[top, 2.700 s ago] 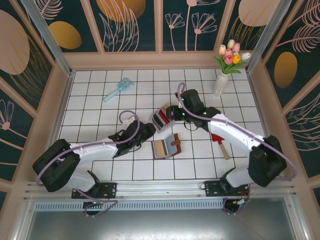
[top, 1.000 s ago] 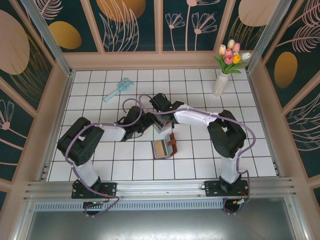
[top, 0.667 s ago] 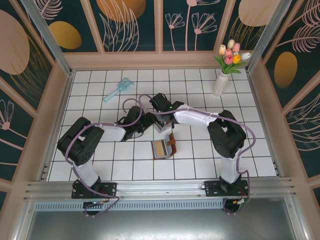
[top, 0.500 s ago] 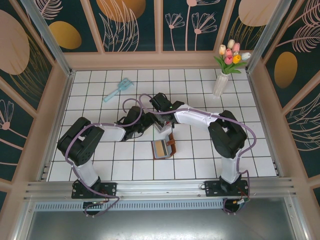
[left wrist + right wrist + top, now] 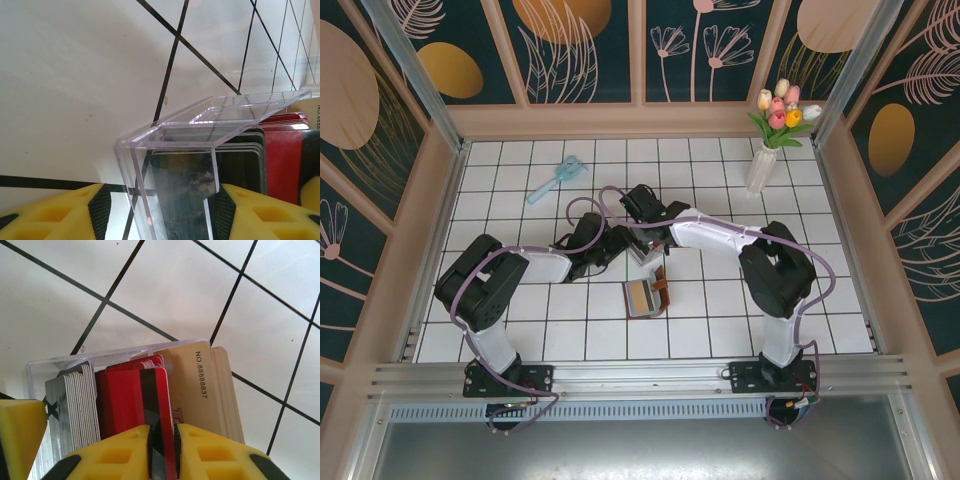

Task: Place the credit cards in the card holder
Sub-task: Pick up the credit card from the storage box.

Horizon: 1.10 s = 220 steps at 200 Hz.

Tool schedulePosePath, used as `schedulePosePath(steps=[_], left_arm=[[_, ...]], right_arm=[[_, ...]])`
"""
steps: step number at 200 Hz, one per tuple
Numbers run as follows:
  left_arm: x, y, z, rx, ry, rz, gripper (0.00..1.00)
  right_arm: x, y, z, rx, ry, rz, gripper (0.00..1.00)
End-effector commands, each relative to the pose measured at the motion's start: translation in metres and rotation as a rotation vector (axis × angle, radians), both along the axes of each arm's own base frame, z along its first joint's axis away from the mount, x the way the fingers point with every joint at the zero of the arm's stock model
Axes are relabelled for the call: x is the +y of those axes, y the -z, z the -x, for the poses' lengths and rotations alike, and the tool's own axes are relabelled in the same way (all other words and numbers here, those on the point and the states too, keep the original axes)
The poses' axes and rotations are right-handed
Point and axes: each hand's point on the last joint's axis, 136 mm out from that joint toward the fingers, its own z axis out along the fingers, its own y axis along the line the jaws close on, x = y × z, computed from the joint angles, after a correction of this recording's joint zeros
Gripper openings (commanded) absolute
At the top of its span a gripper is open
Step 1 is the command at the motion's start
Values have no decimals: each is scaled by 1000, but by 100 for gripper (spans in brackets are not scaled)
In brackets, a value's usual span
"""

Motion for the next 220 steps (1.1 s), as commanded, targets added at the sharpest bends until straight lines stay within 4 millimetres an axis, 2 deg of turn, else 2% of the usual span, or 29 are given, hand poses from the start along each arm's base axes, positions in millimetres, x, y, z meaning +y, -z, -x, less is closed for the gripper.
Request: schedulePosePath(steps=[1,24,38,64,105,123,156,202,205,220], left_arm=[[9,22,11,63,9,-59,59],[9,23,10,64,9,-60,59],[8,23,10,65,10,-61,59],[9,22,11,63,12,-62,59],[8,18,10,53,15,-61,59],[7,13,8,40,20,-60,60],[7,4,6,22,23,-64,60],[10,-4,8,-1,23,-66,63],[9,-14,6,-23,21,-52,63],[10,-24,6,-49,17,-43,65]], right_arm=[[-16,-18,-4,-36,34,9,18],[-15,-24,-5,-42,32,0,17],[-15,-22,-5,-34,30,-6,9],[-15,-25,-4,-30,34,-17,9],[1,-39,7,22,7,-140,1],[9,-42,11,54,9,-196,0],[8,-48,11,55,49,-235,0],[10,-72,14,67,104,-353,0],[10,-74,14,72,111,-365,0],[9,-83,15,68,153,-420,0]])
